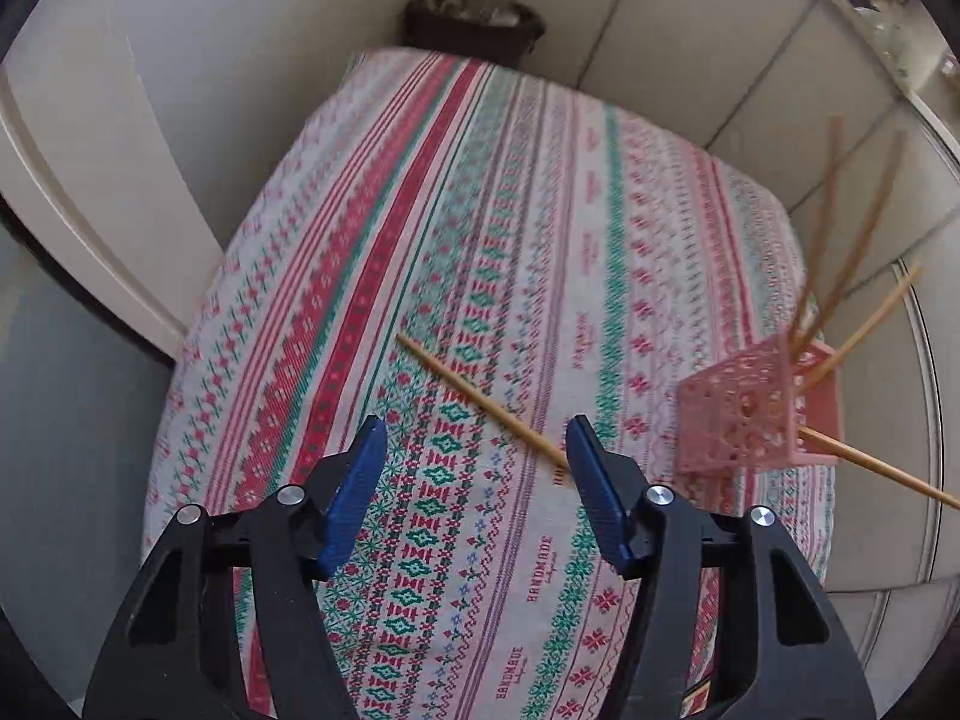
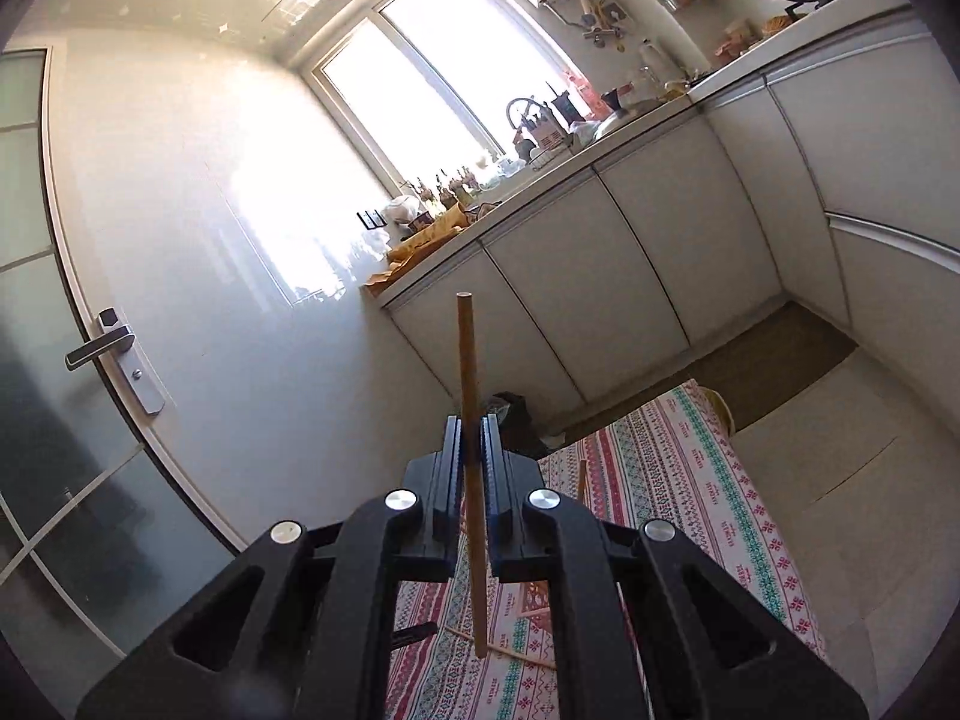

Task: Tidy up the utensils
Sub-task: 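Grasp the wooden chopstick lying on the cloth with the left tool, lift upright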

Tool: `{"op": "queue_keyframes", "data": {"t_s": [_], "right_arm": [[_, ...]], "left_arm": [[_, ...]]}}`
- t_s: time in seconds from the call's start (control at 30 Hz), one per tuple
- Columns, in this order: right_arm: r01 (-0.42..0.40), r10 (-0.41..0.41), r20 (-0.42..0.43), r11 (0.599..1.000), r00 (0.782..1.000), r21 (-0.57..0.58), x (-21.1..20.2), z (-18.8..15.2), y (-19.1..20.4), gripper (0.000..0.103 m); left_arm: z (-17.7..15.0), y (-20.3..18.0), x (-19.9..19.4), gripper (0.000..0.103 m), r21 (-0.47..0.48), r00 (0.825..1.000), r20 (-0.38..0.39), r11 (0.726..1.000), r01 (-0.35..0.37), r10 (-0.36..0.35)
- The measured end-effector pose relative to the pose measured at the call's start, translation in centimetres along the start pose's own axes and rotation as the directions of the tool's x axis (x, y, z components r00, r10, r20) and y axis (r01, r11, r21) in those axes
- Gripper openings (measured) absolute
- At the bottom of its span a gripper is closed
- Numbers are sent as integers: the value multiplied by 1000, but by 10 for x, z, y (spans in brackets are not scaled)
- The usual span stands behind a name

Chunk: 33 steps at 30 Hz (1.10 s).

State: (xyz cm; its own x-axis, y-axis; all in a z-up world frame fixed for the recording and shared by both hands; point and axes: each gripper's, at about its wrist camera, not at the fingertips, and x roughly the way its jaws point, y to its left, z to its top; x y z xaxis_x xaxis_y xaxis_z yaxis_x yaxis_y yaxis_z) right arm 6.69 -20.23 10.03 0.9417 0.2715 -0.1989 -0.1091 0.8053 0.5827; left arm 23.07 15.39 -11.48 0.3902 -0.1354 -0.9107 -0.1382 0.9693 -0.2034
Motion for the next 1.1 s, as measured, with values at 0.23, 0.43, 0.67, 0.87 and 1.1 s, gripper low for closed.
{"op": "queue_keyframes", "data": {"t_s": [0.23, 0.43, 0.67, 0.87, 1.1], "right_arm": [[7, -7, -15, 1000, 1000, 12, -2, -1, -14, 7], [28, -27, -36, 999, 999, 42, -2, -1, -33, 7], [35, -34, -53, 999, 998, 24, -6, -1, -29, 7], [35, -36, -62, 999, 997, -17, -9, -6, -11, 7], [46, -48, -99, 999, 994, -21, -7, -19, -2, 7]], "left_arm": [[15, 1, 56, 57, -155, 991, -45, 980, -128, 123], [17, -30, 69, 37, 1, 976, 20, 976, -217, 217], [-20, -12, 35, 5, 106, 999, 50, 994, 5, -10], [-63, -12, -48, 5, 194, 960, 187, 966, 172, -209], [-98, -26, -121, 5, 294, 892, 304, 924, 246, -334]]}}
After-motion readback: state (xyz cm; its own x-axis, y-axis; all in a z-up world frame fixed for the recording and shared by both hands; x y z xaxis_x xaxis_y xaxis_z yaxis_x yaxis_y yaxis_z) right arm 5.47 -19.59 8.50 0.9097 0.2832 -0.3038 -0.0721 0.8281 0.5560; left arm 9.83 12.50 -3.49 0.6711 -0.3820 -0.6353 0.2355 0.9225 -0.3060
